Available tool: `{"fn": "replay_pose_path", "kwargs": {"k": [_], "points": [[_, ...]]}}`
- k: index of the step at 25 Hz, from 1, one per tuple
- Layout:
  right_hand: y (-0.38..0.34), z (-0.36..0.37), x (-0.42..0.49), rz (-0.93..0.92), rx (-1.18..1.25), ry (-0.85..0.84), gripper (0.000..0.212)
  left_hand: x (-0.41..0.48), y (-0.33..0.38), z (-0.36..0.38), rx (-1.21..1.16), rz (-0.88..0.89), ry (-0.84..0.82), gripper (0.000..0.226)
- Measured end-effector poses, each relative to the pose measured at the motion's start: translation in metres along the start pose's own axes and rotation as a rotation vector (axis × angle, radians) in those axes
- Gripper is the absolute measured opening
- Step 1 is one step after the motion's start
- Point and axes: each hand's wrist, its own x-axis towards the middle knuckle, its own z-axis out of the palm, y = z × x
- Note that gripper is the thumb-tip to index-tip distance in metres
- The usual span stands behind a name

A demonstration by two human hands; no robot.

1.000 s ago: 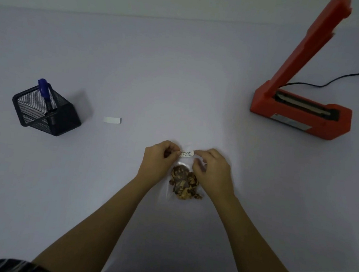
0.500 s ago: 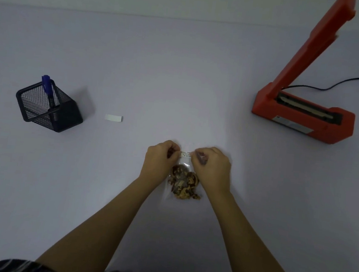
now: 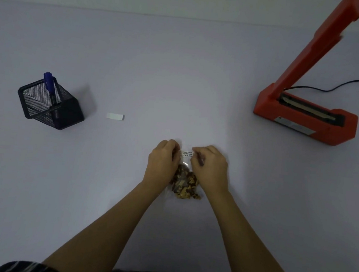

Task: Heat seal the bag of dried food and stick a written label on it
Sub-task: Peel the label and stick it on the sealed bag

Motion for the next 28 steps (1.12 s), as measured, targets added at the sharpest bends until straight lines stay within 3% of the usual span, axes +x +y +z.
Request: {"fn": "replay_pose_path", "kwargs": {"k": [8, 12, 18, 28], "points": [[0.003, 0.003, 0.007, 0.172, 0.093, -0.035, 0.02, 0.029, 0.012, -0.008, -0.023, -0.319, -0.195, 0.025], [0.004, 0.0, 0.011, 0.207, 0.115, -0.055, 0.014, 0.035, 0.01, -0.014, -0.021, -0.33, -0.253, 0.02], [0.003, -0.001, 0.012, 0.238, 0.099, -0.038, 0.012, 0.029, 0.012, -0.012, 0.002, -0.367, -0.186, 0.027], [0.004, -0.001, 0.012, 0.253, 0.087, -0.051, 0.025, 0.018, 0.004, -0.013, -0.038, -0.195, -0.16, 0.021]]}}
